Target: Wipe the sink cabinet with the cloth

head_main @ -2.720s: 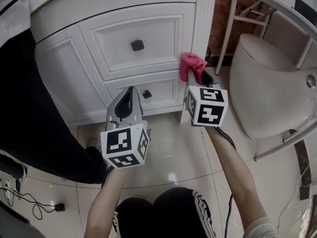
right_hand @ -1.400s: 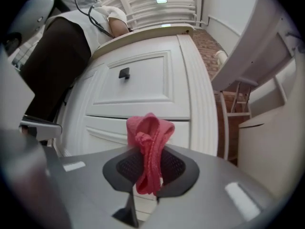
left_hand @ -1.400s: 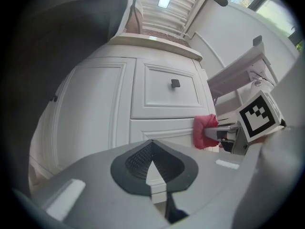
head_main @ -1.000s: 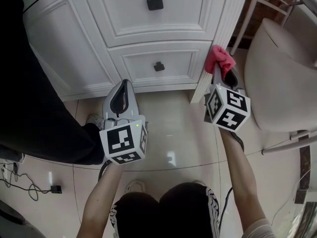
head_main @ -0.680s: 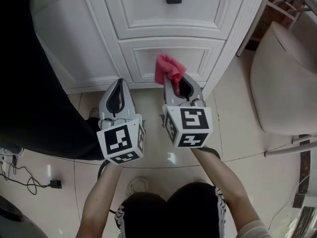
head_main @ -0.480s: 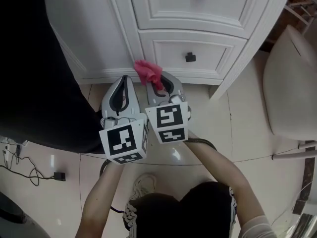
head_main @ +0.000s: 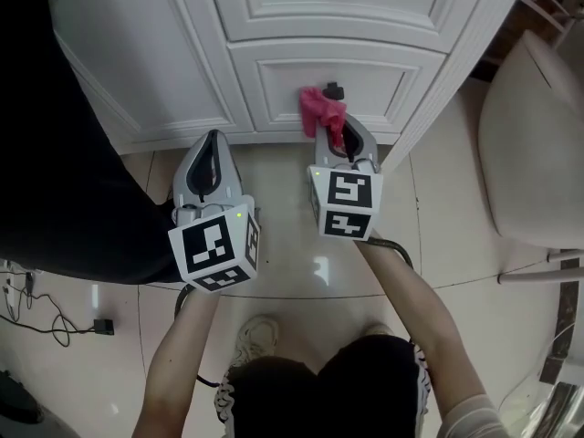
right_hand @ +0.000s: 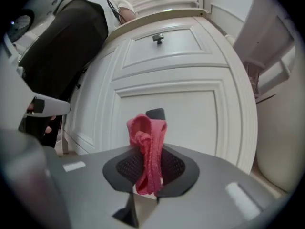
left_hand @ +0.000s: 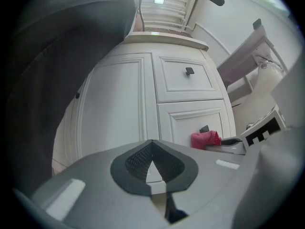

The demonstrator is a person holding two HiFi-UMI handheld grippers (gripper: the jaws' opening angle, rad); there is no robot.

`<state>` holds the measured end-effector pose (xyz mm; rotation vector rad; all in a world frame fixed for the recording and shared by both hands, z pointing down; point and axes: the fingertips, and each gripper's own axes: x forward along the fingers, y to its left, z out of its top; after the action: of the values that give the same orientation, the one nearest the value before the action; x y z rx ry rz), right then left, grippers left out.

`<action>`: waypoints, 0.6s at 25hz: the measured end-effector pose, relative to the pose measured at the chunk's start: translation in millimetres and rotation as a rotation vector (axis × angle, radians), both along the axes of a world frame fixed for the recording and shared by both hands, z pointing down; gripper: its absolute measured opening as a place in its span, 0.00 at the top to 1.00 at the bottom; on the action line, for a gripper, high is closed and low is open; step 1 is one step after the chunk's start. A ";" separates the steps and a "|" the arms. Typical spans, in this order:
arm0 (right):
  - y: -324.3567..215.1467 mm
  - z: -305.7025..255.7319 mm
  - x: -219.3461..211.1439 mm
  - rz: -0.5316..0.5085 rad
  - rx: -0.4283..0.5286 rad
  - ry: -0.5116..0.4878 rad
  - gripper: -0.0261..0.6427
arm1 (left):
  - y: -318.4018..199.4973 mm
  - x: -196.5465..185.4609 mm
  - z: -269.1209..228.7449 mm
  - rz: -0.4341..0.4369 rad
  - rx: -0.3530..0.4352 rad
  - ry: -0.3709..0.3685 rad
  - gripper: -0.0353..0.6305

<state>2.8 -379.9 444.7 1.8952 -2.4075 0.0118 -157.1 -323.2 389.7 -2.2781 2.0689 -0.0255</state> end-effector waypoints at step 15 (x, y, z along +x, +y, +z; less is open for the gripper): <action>11.9 21.0 154.7 0.243 -0.007 -0.125 0.87 | -6.5 60.5 4.0 0.085 -0.017 -0.071 0.92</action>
<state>157.5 -368.0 465.7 2.2330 -2.2285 0.1572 -96.6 -329.7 393.8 -2.3362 1.9433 -0.1184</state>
